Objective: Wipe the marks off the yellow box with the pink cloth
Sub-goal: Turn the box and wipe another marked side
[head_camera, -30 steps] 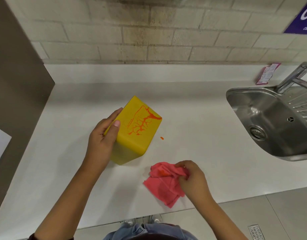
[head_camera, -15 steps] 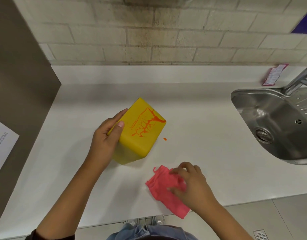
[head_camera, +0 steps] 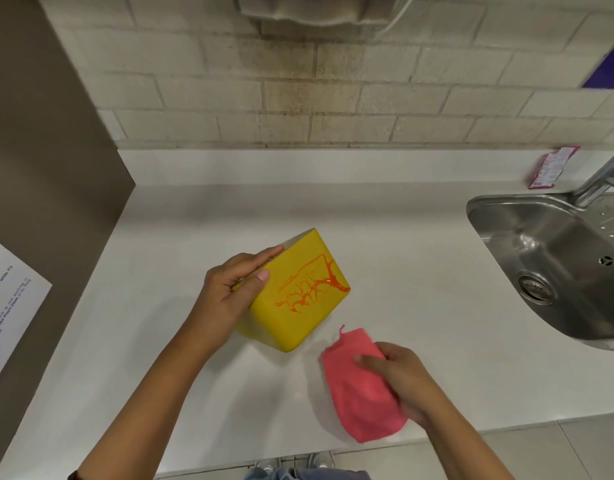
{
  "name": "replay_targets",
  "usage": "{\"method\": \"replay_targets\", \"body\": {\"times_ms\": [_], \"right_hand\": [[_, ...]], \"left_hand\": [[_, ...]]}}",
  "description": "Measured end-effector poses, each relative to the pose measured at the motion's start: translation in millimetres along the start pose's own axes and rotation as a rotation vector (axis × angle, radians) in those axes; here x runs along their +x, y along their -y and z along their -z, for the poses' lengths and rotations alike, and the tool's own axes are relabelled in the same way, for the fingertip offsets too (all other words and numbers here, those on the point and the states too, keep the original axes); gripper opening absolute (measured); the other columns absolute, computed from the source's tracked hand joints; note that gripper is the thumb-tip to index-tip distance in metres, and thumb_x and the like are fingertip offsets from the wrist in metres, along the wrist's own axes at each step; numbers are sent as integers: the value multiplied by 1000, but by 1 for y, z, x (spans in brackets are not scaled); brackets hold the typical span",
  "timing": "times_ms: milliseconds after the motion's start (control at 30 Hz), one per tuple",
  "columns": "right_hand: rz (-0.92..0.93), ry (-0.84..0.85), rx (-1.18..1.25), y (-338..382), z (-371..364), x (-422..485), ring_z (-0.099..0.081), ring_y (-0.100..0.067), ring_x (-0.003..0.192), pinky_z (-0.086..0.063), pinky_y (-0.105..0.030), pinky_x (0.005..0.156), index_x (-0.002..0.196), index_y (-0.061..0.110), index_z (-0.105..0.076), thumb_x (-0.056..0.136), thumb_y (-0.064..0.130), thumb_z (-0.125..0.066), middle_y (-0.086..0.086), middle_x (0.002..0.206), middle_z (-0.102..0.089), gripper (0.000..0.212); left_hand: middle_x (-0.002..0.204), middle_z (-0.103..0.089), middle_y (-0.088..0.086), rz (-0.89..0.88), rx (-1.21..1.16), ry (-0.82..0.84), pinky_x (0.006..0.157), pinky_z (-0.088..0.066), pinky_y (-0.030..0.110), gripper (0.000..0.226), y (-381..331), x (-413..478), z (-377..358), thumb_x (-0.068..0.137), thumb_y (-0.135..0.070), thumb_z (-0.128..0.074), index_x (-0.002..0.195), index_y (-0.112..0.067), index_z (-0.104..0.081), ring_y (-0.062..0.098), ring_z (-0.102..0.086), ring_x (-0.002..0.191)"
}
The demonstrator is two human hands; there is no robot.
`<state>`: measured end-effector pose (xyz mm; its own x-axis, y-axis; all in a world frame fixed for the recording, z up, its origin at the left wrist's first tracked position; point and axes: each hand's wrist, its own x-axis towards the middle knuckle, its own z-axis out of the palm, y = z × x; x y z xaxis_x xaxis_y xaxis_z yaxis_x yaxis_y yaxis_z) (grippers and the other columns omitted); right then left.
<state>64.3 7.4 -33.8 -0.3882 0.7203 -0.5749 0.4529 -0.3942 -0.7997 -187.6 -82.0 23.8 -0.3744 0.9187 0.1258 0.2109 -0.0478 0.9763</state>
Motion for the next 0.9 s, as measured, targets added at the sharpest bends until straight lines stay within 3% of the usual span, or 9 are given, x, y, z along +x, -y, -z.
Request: {"method": "replay_targets", "body": {"times_ms": [133,233,367,467,567,667,767,833,900], "right_hand": [[197,-21,255,43,24,-21,-67,-25,68,-53,-31,59,89,8,-72,71,28,-70,-16,82,-73,27],[349,-86,239,74,23,-32,-66,-25,73,-50,-37,69,87,17,-74,83,26,-63,-12,83,-73,15],[618,-215,33,102,-4,-32,-63,-21,65,-47,-29,58,79,18,-73,86,17,-63,-7,73,-70,12],[768,-284,-25,110,-28,-23,-61,-9,68,-45,-17,60,77,20,-74,83,13,-68,1,70,-68,11],[895,-381,-115,104,-49,-11,-57,-9,89,-41,-15,76,89,18,-73,85,14,-66,7,87,-63,9],[930,-334,14,93,-70,-5,-52,-2,114,-37,-10,93,111,26,-65,92,17,-56,15,117,-58,24],[994,-263,-73,88,-85,-1,-25,-7,140,-9,-20,115,132,29,-50,99,26,-39,13,145,-41,36],[1003,-270,-127,91,-87,4,-19,-6,141,-3,-24,117,134,36,-46,99,32,-31,21,145,-37,38],[982,-272,-115,98,-85,5,-22,3,138,-6,-26,118,129,50,-44,99,36,-29,37,136,-37,37]], "left_hand": [[110,-65,-19,-16,-21,-3,89,-44,15,34,2,1,4,80,-46,-48,111,-49,-62,5,-58,112],[113,-65,-18,-23,-43,-9,90,-43,13,34,1,4,5,80,-47,-48,109,-47,-64,5,-58,113],[111,-65,-19,-23,-43,4,87,-42,9,34,-1,6,6,81,-49,-46,109,-48,-64,2,-58,110],[113,-65,-16,-19,-53,1,87,-42,9,34,1,6,9,82,-50,-44,110,-47,-64,3,-58,110],[116,-65,-15,-19,-69,-8,88,-44,11,35,4,8,8,83,-50,-44,111,-45,-64,6,-58,112],[119,-64,-14,-12,-79,-27,91,-45,15,36,7,10,8,83,-50,-44,112,-43,-64,9,-57,116],[120,-64,-12,-15,-79,-41,90,-45,14,37,8,13,10,83,-50,-44,114,-40,-64,10,-57,116],[119,-65,-10,-11,-80,-42,88,-45,14,38,8,14,12,83,-49,-45,114,-38,-65,11,-58,115],[119,-65,-9,-2,-86,-48,88,-46,16,40,8,15,13,83,-50,-45,115,-36,-65,12,-58,115]]}}
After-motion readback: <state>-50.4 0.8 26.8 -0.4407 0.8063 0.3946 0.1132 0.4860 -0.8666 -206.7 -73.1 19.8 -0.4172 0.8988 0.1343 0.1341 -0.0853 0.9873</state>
